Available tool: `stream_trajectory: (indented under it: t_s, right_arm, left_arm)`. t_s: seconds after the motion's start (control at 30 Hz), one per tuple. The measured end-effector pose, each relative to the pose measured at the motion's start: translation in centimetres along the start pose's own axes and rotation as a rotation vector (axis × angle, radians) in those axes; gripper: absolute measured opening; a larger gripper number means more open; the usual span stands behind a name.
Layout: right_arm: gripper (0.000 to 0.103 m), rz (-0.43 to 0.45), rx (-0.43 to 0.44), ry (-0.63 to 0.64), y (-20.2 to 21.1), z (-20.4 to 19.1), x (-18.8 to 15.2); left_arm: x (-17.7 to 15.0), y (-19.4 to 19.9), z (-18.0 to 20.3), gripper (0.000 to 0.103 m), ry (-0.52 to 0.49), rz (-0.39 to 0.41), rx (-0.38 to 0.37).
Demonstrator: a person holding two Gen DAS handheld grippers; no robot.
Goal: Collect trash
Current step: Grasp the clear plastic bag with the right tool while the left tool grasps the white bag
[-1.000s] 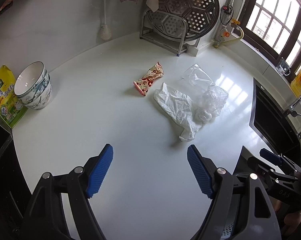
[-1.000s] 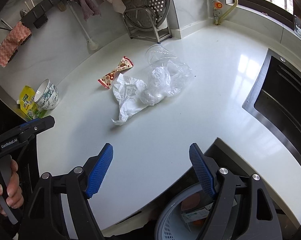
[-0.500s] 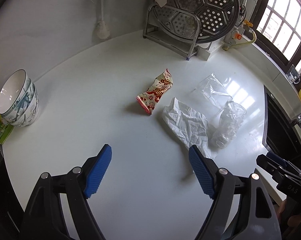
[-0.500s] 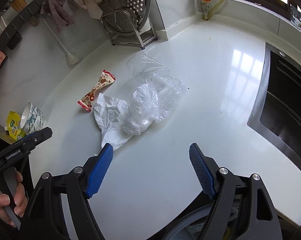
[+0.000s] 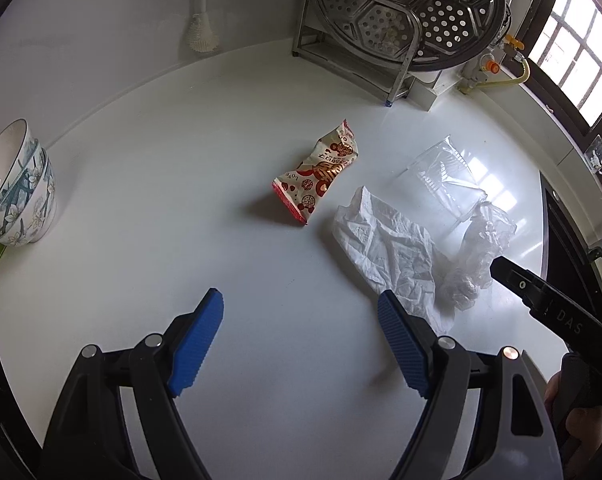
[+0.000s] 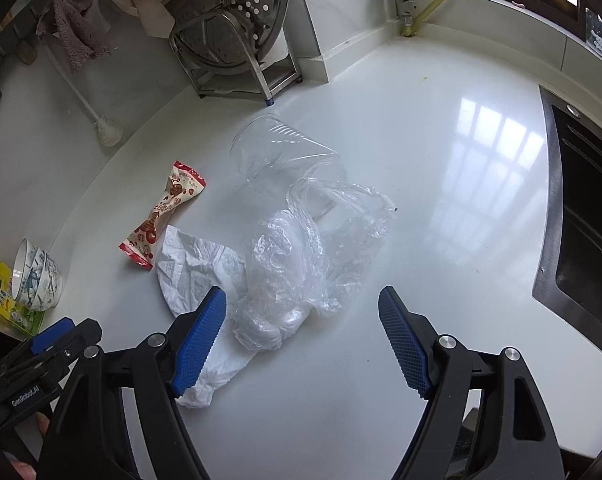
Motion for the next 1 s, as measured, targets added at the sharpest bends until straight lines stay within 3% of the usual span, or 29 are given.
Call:
stream_trajectory:
  t_s: [0.23,0.37,0.47,0.8,1.0]
  right_arm:
    - [0.071,0.001,-0.073,0.043,-2.1,-1.1,0.8]
    - [0.032,-0.011,-0.061,0.071,-2.5,-1.6,0.8]
    - [0.021,0.009,-0.049,0.063,-1.9,-1.2,1.0]
    - [0.017,0.041,-0.065,-0.035,-0.1,3.8,1.4]
    - [0.017,0.036,-0.069,-0.089,0.8,6.3,0.4]
  left_arm:
    - [-0.5,-0.8,-0.2,0.078,0.032,-0.006,-0.002]
    - [-0.3,-1.6,0.8,0.079,0.040,-0.002,-0.022]
    - [0.1,-2.4,1.9,0.079,0.039,-0.003,-0.037]
    - [0.5,-6.8,4.5,0.082,0.014,-0.047,-0.026]
    - [-0.2,-9.5,5.9,0.081,-0.032,-0.083,0.024]
Point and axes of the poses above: each gripper's, at about its wrist camera, not at the fingertips, and y roughly against the way its jaws point, z to its right, x to its top, the point moved 6 cm from there along -y, roughly the way its jaws point, and after that the axes turned 15 degrees about -x, right-handed, at the moved point
